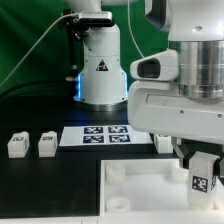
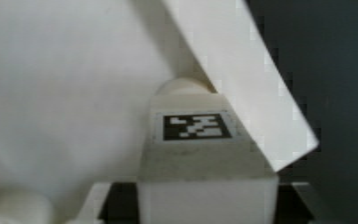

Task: Assemble one leg

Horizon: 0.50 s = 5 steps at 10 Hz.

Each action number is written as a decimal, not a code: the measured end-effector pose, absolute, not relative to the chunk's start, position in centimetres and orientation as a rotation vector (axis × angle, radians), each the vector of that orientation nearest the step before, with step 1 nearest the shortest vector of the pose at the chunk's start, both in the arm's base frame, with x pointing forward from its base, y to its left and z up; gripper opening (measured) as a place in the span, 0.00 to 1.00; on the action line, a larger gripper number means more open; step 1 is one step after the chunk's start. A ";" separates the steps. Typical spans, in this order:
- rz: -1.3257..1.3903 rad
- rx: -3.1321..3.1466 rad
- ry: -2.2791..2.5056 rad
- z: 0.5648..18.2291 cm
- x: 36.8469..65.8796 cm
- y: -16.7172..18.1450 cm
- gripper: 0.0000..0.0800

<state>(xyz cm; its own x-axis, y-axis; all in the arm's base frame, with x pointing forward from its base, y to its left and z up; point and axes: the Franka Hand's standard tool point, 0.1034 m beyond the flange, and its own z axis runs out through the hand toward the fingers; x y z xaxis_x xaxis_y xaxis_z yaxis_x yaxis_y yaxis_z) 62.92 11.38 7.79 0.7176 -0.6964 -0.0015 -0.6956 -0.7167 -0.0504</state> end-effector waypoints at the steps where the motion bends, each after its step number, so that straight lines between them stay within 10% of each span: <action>1: -0.009 -2.754 1.408 7.8 62.9 11.3 0.36; 5: 0.066 -2.178 2.139 7.7 62.7 11.0 0.37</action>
Offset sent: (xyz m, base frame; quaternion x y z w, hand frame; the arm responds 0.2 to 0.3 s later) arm 0.0190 -0.0076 0.0046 0.1134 0.0199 0.3300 0.9369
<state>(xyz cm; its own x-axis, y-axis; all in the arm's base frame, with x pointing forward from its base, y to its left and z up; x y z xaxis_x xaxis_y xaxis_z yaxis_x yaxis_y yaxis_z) 62.66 10.97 7.67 0.0195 -0.9955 -0.0926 -0.9993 -0.0166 -0.0330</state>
